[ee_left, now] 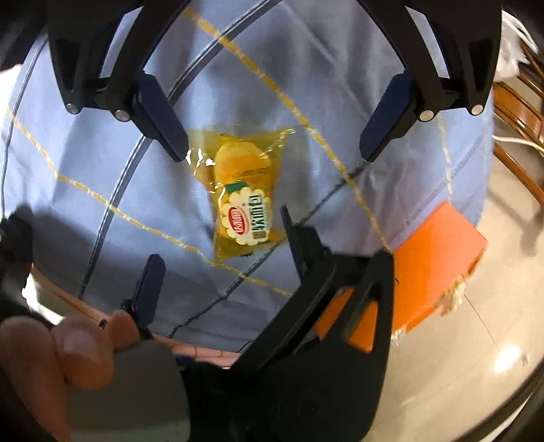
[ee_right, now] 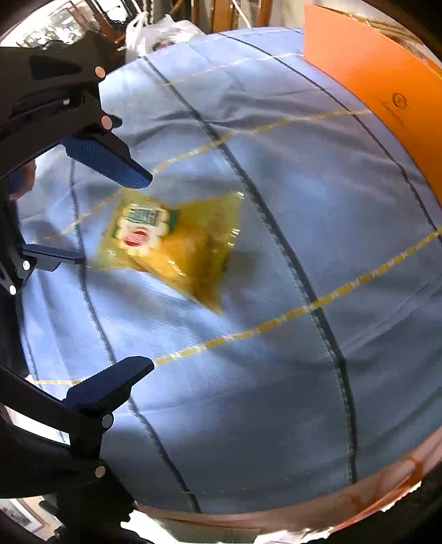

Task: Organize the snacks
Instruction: 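Lower the right gripper onto the yellow bun pack and grasp it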

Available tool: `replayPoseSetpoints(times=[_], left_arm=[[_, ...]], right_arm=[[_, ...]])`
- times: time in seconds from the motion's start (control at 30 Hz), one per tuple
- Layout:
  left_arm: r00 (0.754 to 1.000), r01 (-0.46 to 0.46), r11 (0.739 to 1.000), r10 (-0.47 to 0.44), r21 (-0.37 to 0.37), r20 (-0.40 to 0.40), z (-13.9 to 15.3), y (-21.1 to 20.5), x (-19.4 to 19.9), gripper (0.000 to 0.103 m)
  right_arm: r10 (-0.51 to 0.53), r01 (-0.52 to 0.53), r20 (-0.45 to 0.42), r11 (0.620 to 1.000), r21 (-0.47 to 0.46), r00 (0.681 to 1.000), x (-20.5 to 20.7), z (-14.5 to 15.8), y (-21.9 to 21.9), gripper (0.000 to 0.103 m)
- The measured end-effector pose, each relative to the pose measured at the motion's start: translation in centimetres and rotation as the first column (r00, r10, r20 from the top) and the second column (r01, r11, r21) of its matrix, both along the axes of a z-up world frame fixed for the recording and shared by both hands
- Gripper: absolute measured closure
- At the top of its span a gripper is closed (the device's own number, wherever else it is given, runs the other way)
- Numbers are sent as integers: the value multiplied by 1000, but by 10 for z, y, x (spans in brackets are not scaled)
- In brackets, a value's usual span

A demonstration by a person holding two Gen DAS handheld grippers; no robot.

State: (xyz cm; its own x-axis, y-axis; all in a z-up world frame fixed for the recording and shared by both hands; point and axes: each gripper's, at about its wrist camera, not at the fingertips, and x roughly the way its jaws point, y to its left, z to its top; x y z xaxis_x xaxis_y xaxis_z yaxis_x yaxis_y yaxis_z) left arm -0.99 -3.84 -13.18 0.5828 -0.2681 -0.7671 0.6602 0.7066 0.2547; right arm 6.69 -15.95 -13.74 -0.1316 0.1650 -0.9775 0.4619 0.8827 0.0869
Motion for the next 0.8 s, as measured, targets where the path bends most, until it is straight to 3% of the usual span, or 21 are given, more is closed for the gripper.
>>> replayPoseSetpoints(times=[0.07, 0.1, 0.2, 0.27, 0.47, 0.77, 0.8], left_arm=[[1000, -7, 999, 6, 53, 27, -6, -5, -2, 4], [999, 22, 999, -24, 45, 30, -7, -5, -8, 4], [990, 90, 991, -100, 98, 102, -12, -13, -26, 4], [991, 105, 987, -114, 120, 66, -20, -20, -27, 4], [998, 67, 996, -68, 57, 4, -22, -22, -16, 4], [997, 76, 997, -77, 27, 28, -23, -27, -15, 4], [996, 78, 997, -79, 23, 30, -22, -26, -15, 4]], right_arm=[[-57, 60, -37, 994, 95, 998, 2, -7, -6, 4], [-74, 82, -66, 988, 130, 995, 2, -11, -7, 4], [-38, 59, -145, 989, 139, 989, 0, -25, 2, 4], [-74, 109, -202, 979, 171, 977, -6, -37, 6, 4], [-116, 164, -242, 969, 186, 963, -8, -52, -5, 4], [-93, 157, -279, 964, 215, 956, 3, -65, -13, 4], [-84, 143, -273, 968, 205, 958, 3, -64, -12, 8]])
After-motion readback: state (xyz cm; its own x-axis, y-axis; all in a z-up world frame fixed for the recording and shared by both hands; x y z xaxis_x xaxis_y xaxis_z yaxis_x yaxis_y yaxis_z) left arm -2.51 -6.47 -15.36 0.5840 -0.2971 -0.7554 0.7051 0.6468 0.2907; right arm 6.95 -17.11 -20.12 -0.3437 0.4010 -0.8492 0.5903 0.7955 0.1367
